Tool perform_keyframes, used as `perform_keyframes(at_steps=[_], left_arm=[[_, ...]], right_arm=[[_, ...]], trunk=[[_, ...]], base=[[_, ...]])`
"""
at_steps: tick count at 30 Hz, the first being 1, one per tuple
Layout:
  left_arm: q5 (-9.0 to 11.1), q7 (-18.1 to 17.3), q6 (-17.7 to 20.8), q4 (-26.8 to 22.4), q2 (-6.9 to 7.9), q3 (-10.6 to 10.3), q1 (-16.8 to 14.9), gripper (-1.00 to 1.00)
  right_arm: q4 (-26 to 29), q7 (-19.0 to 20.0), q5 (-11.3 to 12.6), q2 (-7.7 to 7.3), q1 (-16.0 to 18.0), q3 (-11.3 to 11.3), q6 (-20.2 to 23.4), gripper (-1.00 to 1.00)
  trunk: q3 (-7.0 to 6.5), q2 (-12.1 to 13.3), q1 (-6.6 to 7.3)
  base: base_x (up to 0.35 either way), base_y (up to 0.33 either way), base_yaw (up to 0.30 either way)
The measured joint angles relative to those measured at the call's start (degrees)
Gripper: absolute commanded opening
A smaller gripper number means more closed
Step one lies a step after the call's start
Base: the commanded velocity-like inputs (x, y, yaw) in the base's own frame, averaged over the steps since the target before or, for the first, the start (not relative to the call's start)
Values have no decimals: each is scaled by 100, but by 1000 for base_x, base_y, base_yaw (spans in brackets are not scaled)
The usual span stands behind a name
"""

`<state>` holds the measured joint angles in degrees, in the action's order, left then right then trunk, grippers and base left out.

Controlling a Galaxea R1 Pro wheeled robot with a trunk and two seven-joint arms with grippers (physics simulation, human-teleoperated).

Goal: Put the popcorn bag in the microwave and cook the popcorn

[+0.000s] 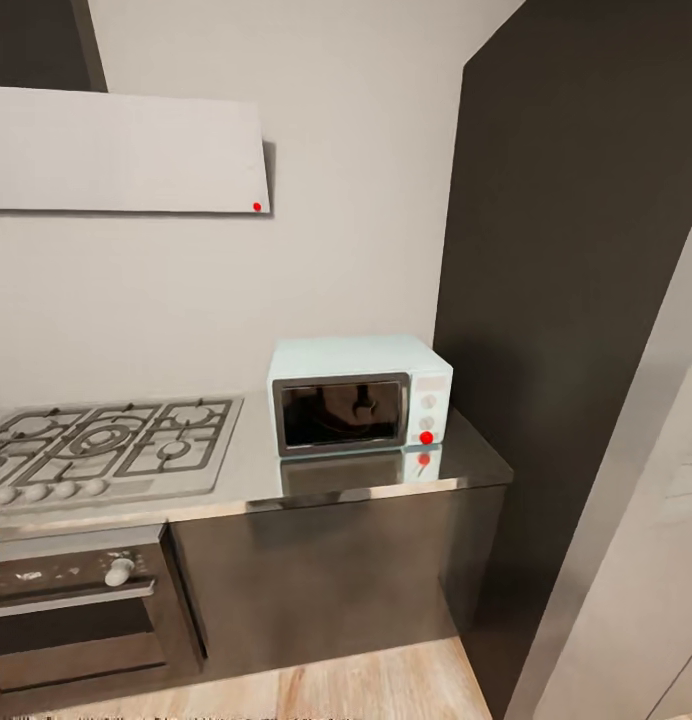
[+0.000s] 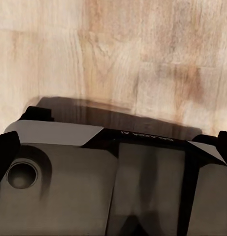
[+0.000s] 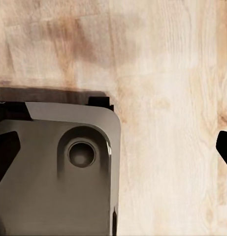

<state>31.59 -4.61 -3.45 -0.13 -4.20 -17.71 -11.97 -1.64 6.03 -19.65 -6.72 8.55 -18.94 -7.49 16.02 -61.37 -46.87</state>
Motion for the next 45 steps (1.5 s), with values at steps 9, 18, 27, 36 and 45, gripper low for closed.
perform_keyframes(at_steps=[9, 18, 27, 36, 45], left_arm=[[1, 0, 0, 0, 0, 0, 0, 100], [3, 0, 0, 1, 0, 0, -1, 100], [-2, -1, 0, 1, 0, 0, -1, 100], [1, -2, 2, 0, 0, 0, 0, 100], [6, 0, 0, 1, 3, 0, -1, 100]], right_arm=[[-1, 0, 0, 5, 0, 2, 0, 100], [0, 0, 2, 0, -1, 0, 14, 100], [2, -68, 9, -1, 0, 1, 52, 100], [0, -90, 9, -1, 0, 8, 49, 100], [1, -90, 8, -1, 0, 6, 46, 100]], trunk=[[58, 0, 0], [95, 0, 0], [96, 0, 0], [96, -1, 0], [96, 0, 0]], base=[[0, 0, 172], [0, 0, 107], [0, -13, 2], [0, -246, 0], [0, -38, 0]])
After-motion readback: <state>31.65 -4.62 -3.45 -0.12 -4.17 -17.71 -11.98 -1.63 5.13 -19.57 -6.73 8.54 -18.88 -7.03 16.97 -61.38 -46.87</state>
